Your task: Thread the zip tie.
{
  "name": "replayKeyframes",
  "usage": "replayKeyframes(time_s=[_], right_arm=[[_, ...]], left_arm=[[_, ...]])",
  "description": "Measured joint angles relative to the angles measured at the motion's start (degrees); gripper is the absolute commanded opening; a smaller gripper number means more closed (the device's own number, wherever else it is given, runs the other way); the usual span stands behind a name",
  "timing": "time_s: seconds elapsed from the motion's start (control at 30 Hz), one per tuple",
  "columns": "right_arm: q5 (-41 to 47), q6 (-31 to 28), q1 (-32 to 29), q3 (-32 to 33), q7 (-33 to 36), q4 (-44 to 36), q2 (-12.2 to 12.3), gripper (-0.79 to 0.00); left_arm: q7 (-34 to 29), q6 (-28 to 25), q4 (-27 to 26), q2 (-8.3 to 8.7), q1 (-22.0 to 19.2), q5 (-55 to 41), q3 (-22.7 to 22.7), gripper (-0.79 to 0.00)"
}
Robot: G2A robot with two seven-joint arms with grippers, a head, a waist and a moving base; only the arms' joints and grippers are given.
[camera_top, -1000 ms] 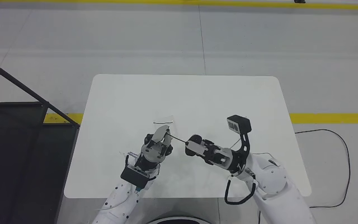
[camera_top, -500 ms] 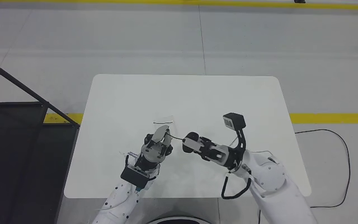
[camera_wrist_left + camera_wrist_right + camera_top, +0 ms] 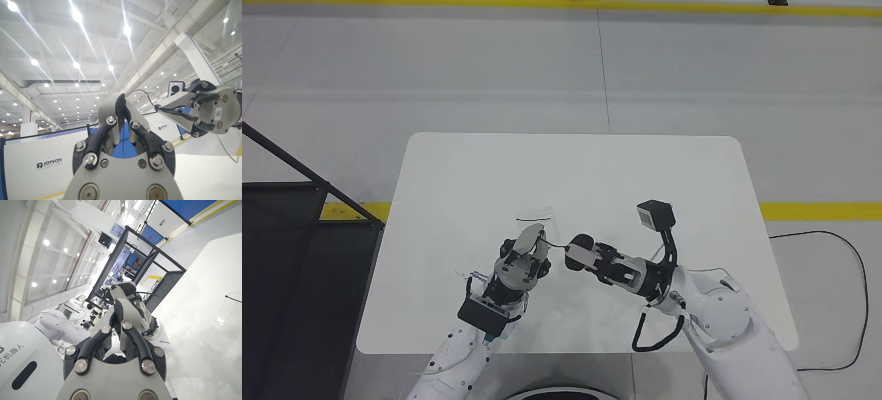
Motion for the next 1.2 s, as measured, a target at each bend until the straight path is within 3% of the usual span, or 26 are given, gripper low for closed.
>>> replayKeyframes(time_s=[1.2], right_arm=[[-4.9, 3.4, 0.1, -0.4, -3.6, -2.7, -0.2, -0.785]], left_arm=[[0.0, 0.0, 0.0, 0.0, 0.0, 0.0, 0.0, -0.785]])
